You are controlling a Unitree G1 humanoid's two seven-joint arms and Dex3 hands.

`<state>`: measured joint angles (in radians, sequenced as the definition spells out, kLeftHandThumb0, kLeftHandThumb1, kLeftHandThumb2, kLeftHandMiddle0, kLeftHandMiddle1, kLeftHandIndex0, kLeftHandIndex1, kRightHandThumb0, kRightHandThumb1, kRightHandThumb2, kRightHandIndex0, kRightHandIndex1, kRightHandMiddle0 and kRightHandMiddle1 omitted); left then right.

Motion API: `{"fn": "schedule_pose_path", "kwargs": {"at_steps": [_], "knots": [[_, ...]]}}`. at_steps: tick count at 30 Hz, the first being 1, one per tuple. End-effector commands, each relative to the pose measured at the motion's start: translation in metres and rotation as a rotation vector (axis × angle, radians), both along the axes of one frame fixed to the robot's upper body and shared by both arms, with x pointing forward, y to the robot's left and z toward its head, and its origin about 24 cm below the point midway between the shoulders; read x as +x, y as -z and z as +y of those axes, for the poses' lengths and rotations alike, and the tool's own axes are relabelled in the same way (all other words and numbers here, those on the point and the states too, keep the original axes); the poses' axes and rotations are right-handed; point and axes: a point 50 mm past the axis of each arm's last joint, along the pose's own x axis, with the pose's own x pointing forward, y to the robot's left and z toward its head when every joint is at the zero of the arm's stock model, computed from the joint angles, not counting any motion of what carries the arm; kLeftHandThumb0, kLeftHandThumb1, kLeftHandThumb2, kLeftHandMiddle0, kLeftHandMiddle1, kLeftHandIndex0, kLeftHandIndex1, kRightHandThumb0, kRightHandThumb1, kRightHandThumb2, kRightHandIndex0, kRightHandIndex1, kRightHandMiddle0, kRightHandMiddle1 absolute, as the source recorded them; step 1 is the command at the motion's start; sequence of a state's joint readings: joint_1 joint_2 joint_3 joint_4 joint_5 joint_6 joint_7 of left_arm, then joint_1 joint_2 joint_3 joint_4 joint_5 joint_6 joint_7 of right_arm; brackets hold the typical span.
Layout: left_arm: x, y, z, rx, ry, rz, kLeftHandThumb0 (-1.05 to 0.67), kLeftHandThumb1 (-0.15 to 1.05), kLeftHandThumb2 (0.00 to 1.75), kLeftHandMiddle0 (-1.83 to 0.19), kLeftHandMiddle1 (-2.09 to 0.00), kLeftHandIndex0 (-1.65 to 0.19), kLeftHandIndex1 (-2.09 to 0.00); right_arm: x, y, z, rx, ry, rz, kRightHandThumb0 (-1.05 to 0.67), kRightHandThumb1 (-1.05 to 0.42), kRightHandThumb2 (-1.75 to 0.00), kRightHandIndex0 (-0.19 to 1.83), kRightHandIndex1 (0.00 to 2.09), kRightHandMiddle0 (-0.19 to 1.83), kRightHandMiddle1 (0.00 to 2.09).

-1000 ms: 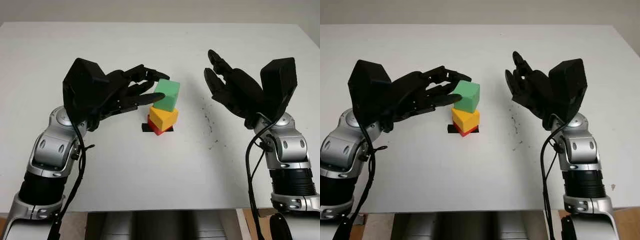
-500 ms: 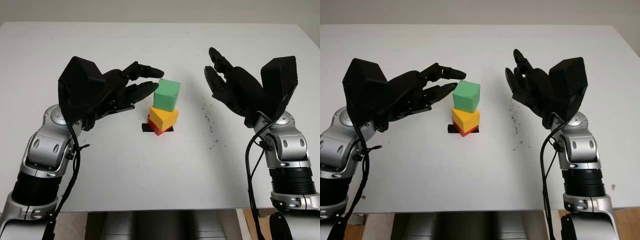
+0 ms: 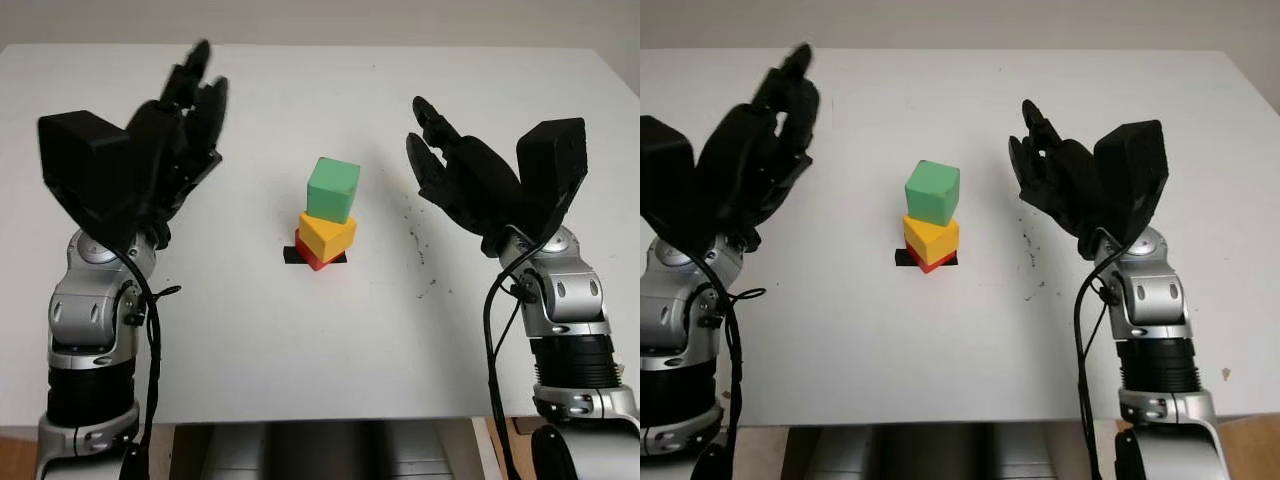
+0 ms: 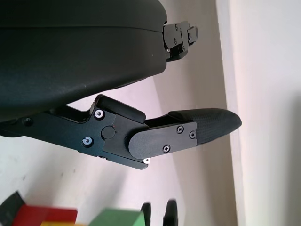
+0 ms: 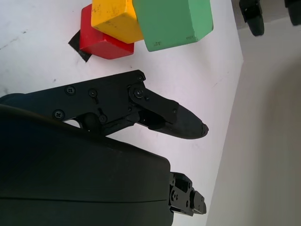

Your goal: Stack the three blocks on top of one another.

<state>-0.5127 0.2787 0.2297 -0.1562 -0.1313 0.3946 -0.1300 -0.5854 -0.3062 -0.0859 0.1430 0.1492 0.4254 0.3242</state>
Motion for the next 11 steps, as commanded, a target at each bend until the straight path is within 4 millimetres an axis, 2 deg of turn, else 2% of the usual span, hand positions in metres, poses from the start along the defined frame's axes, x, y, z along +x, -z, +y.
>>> {"fn": "schedule_pose_path", "kwargs": {"at_steps": [1,11], "knots": [[0.001,0.012,0.008,-0.004,-0.031,0.009,-0.75,1.05,0.62,0.19,0.00,0.19,0.00,0.000,0.002,0.004,0.023,0.003,-0.019,-0.55,-1.05,-0.81,-0.19,0.00,-0.19,0.00],[-0.001,0.055,0.019,-0.028,-0.065,0.049,-0.74,1.05,0.65,0.19,0.00,0.19,0.00,0.004,0.012,0.019,0.097,0.017,-0.033,-0.61,-1.05,-0.87,-0.19,0.00,-0.19,0.00]]}}
